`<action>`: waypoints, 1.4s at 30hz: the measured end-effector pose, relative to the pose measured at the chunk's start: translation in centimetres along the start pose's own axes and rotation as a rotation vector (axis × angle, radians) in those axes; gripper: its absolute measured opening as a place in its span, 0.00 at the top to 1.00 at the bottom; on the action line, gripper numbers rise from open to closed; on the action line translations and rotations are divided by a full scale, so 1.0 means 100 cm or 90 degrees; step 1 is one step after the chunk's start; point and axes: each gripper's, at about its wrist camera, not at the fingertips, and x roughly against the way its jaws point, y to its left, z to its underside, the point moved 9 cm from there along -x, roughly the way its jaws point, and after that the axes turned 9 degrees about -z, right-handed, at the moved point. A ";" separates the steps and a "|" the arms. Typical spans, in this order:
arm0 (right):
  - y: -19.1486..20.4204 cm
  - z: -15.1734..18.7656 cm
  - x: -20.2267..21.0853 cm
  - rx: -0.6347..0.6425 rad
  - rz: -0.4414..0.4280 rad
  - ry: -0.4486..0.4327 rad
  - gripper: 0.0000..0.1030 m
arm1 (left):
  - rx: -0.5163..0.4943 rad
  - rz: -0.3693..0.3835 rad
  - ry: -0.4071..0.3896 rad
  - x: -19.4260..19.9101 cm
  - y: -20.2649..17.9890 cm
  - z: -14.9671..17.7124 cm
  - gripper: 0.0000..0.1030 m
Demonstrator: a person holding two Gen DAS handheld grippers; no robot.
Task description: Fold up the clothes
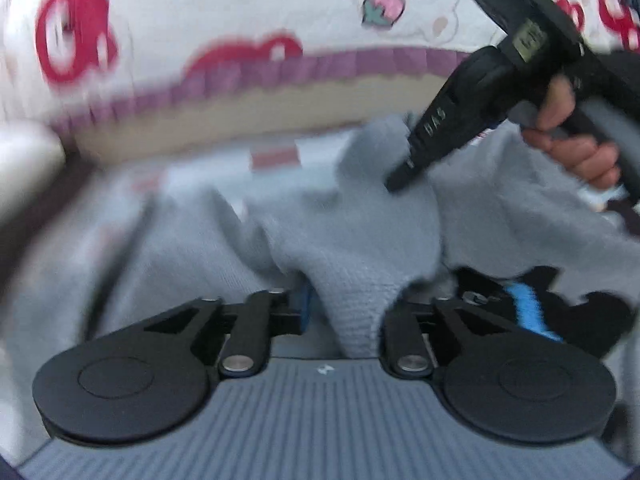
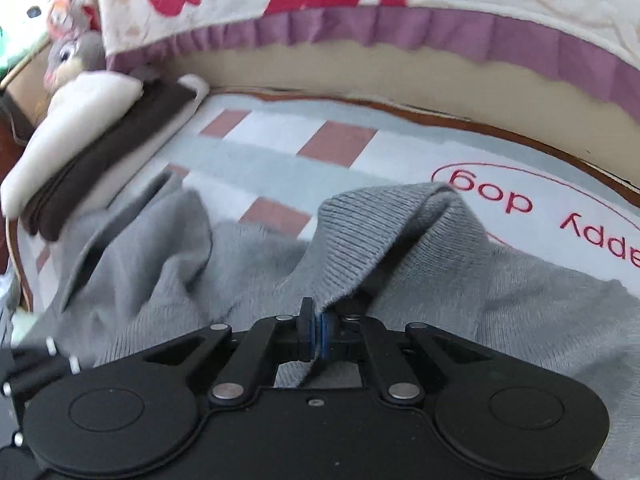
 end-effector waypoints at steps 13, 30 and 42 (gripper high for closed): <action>0.008 -0.004 0.019 -0.014 -0.022 0.048 0.95 | -0.195 -0.067 -0.077 -0.032 -0.014 -0.012 0.68; -0.006 -0.084 -0.003 0.006 -0.123 0.092 0.87 | 0.121 0.359 0.182 -0.068 0.018 0.009 0.98; -0.048 -0.095 -0.004 -0.003 -0.054 -0.037 0.57 | 0.689 0.535 0.214 -0.122 0.069 0.024 0.98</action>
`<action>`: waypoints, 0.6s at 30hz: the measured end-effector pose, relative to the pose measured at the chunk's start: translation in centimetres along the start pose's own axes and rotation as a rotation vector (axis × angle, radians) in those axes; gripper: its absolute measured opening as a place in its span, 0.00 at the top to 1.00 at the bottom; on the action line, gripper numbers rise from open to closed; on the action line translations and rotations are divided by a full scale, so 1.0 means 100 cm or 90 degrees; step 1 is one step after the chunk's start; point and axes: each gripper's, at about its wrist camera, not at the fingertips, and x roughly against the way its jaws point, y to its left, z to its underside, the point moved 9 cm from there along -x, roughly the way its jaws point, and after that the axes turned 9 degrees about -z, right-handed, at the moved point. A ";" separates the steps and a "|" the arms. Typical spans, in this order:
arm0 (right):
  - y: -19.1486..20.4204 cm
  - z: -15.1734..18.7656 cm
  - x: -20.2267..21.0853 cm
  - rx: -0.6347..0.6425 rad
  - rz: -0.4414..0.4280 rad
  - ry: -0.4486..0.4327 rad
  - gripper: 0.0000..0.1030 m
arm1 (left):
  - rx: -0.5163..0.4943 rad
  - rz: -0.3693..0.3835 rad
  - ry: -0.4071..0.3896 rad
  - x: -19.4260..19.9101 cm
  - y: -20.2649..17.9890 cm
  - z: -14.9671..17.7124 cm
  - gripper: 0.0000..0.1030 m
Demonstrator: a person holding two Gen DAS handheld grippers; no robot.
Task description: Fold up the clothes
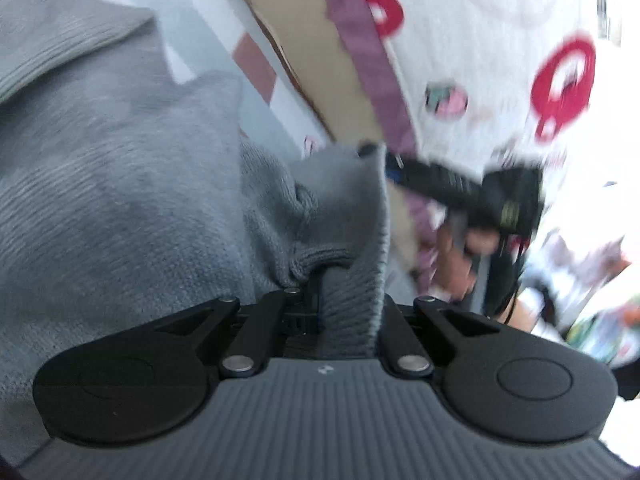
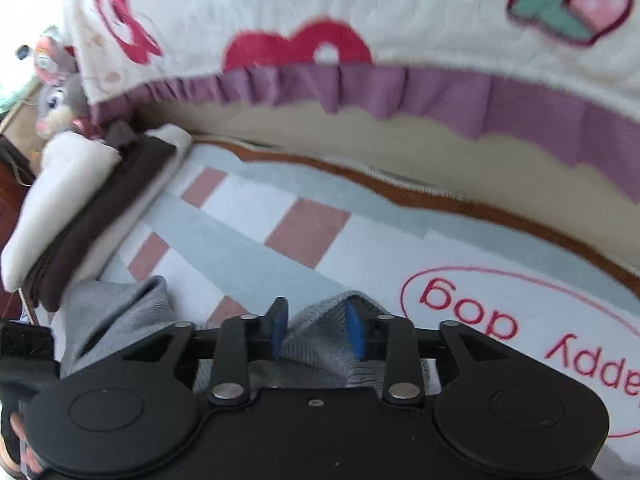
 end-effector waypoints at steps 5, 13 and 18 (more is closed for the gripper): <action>0.014 -0.003 0.018 0.073 -0.025 -0.015 0.53 | 0.130 0.077 -0.026 -0.004 0.016 -0.007 0.98; 0.024 0.025 -0.031 0.309 0.103 0.156 0.53 | 0.175 0.120 -0.059 0.018 0.024 -0.013 0.98; 0.018 0.047 -0.041 0.350 0.126 0.190 0.91 | 0.139 0.080 -0.092 0.033 0.034 -0.014 0.98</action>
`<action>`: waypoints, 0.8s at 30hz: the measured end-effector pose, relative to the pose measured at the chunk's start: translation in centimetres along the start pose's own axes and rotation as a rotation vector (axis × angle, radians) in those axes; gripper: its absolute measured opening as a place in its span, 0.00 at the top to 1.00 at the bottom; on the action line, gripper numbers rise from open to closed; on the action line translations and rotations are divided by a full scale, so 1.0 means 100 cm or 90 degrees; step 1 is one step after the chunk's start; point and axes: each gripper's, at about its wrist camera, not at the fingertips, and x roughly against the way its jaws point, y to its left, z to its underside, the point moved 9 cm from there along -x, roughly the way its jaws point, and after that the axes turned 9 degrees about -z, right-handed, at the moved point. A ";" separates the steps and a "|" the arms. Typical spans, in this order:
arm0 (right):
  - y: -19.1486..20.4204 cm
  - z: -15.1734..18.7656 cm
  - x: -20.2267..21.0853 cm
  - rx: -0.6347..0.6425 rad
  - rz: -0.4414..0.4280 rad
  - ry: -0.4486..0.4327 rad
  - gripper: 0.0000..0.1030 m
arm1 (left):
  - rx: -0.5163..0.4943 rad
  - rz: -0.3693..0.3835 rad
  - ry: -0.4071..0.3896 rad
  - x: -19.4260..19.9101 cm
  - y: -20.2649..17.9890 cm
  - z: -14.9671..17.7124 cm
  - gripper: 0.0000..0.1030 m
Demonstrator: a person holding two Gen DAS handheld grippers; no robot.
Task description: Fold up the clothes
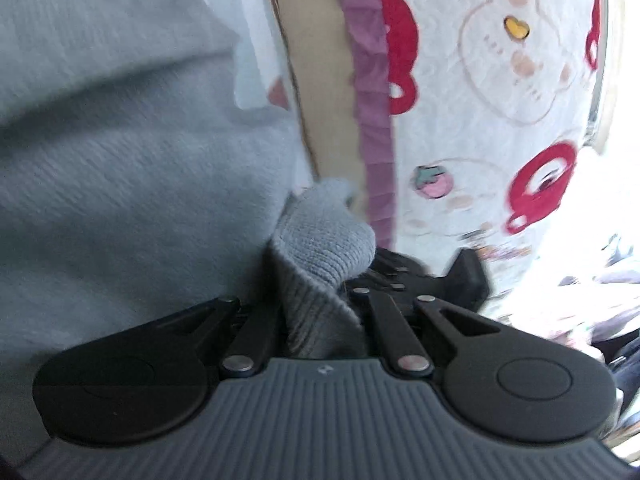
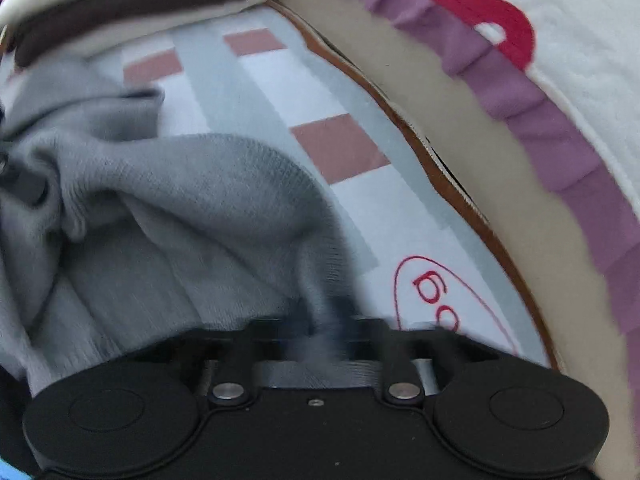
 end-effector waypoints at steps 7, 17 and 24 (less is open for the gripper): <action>-0.050 0.029 0.095 -0.323 -0.254 -0.264 0.92 | 0.033 0.125 -0.062 0.039 -0.021 -0.023 0.98; -0.088 0.077 0.085 -0.492 -0.261 -0.321 0.93 | 0.004 0.060 -0.038 0.016 -0.005 -0.017 0.94; -0.108 0.023 0.082 -0.498 -0.091 -0.349 0.97 | -0.047 0.082 -0.064 0.028 -0.033 -0.022 0.55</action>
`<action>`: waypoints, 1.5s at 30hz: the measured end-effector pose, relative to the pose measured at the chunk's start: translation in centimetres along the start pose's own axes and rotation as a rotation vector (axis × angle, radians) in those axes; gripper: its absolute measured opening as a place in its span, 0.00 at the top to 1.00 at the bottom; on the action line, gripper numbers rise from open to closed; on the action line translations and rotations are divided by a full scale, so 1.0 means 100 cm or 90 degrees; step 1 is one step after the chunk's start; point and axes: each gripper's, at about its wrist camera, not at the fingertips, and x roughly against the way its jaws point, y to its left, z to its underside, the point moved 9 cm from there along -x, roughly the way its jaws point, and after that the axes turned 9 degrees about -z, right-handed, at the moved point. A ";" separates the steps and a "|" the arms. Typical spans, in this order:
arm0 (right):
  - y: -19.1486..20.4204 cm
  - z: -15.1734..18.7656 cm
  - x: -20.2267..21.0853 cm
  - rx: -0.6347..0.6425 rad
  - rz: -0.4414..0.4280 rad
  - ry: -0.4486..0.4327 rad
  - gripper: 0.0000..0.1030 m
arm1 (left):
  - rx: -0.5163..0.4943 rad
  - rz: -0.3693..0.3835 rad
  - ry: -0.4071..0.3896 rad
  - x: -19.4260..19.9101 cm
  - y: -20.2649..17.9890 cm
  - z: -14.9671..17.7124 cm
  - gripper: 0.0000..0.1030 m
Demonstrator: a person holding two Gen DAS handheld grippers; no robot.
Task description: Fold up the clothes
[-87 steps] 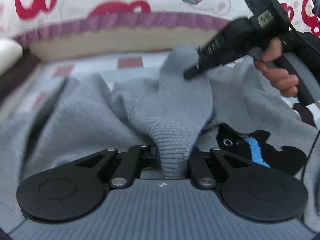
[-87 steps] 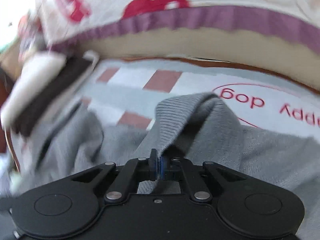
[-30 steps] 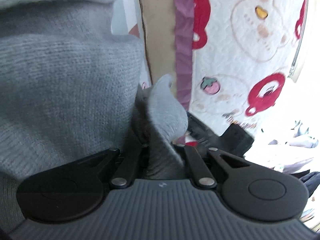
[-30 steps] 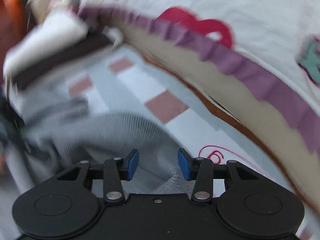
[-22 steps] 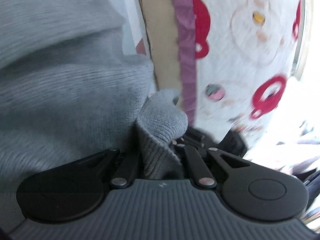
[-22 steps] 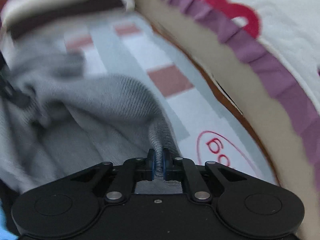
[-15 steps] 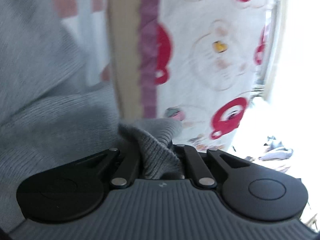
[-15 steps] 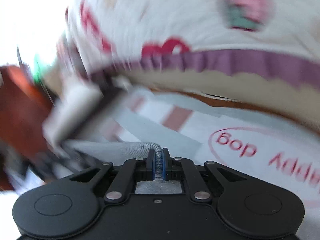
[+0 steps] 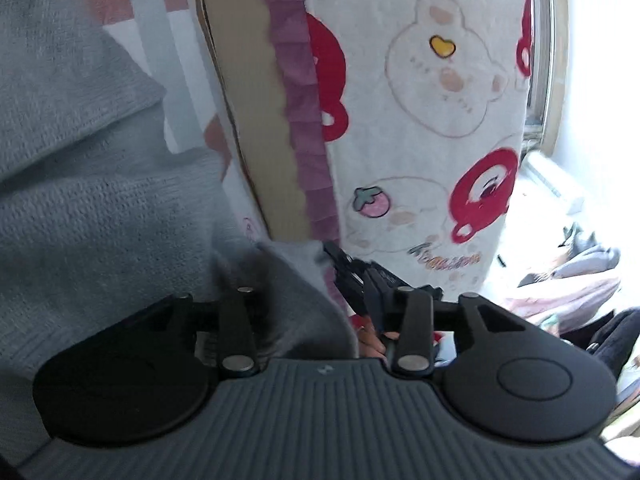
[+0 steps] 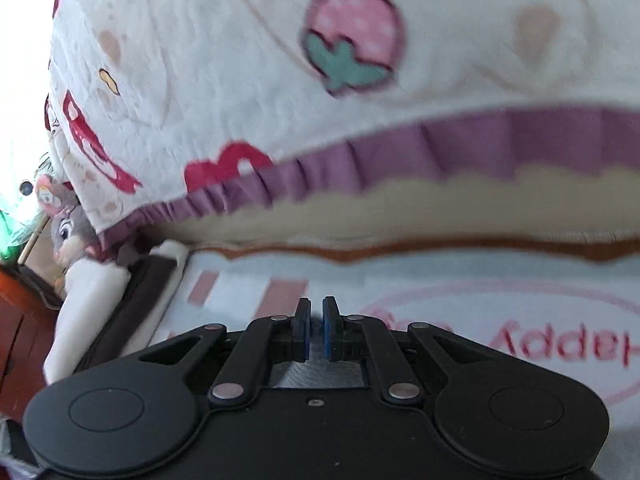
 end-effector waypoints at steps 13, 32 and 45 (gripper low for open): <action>0.145 0.121 -0.009 0.292 -0.144 0.217 0.82 | -0.080 -0.122 0.017 0.027 -0.004 0.022 0.53; 0.143 0.121 -0.050 -0.014 -0.269 0.177 0.92 | -0.149 -0.231 0.056 -0.001 0.021 0.062 0.38; 0.114 0.064 -0.037 -0.158 -0.280 0.137 0.92 | -0.124 -0.033 0.011 0.012 -0.002 0.050 0.98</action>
